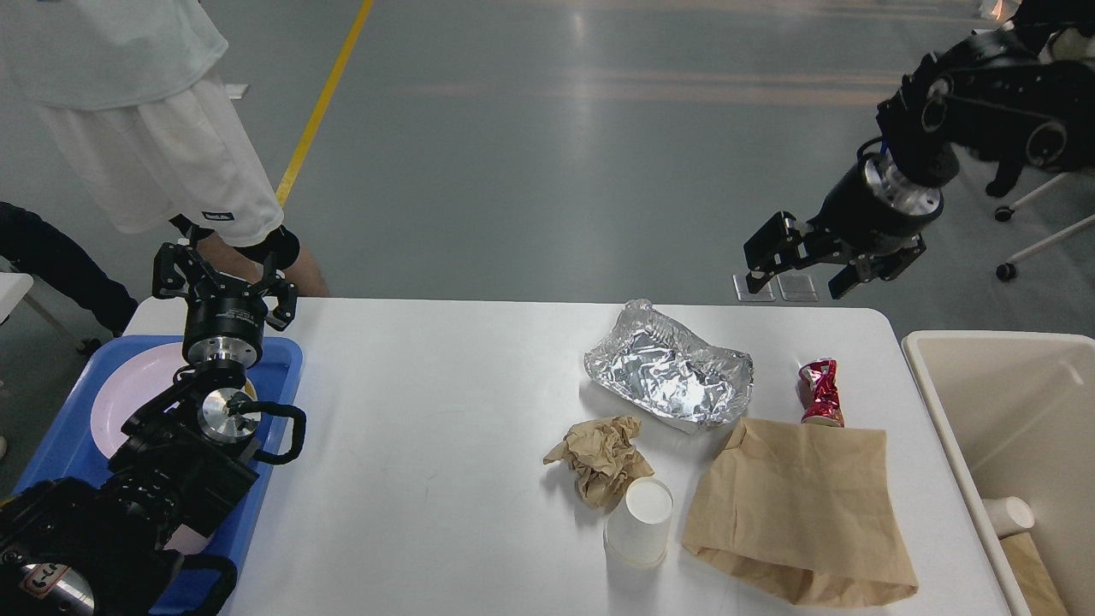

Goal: Tidy desktop
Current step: 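Lower the right gripper onto the crumpled aluminium foil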

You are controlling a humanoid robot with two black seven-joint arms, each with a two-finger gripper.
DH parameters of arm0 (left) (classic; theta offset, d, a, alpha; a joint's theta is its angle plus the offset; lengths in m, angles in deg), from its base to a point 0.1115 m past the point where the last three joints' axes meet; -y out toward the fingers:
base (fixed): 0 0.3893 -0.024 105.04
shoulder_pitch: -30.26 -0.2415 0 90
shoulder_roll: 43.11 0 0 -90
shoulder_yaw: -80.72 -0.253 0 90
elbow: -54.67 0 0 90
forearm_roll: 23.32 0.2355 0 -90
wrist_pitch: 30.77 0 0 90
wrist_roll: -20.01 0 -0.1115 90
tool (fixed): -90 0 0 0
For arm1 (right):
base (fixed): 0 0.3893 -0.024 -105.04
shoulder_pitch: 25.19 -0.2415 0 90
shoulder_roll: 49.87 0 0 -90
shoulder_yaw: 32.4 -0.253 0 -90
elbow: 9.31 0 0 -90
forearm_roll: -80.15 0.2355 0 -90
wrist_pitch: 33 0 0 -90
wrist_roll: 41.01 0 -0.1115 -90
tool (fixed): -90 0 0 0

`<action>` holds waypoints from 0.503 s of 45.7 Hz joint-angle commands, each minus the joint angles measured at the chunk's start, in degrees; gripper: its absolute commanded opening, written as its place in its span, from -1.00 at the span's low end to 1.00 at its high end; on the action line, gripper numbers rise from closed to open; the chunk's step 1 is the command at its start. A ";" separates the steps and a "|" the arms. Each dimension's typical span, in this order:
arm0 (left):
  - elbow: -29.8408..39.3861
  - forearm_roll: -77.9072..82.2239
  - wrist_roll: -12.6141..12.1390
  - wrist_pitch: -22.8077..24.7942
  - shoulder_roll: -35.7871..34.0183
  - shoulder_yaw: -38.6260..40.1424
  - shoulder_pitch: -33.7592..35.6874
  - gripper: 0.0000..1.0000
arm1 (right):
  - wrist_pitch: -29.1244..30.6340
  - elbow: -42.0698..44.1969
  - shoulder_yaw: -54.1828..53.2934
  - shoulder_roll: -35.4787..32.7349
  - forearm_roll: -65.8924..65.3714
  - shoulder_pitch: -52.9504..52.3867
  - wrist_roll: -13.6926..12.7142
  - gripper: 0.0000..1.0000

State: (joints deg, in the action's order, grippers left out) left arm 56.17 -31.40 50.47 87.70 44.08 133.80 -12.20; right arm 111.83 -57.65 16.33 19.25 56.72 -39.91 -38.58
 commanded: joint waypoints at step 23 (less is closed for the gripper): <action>0.00 0.00 0.03 0.00 0.00 0.00 -0.07 0.93 | 0.16 6.85 -8.30 -1.18 2.24 10.67 -0.77 1.00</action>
State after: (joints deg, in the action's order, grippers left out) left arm 56.17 -31.40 50.51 87.70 44.08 133.80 -12.20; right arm 112.01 -51.01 7.96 17.47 59.09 -30.04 -39.20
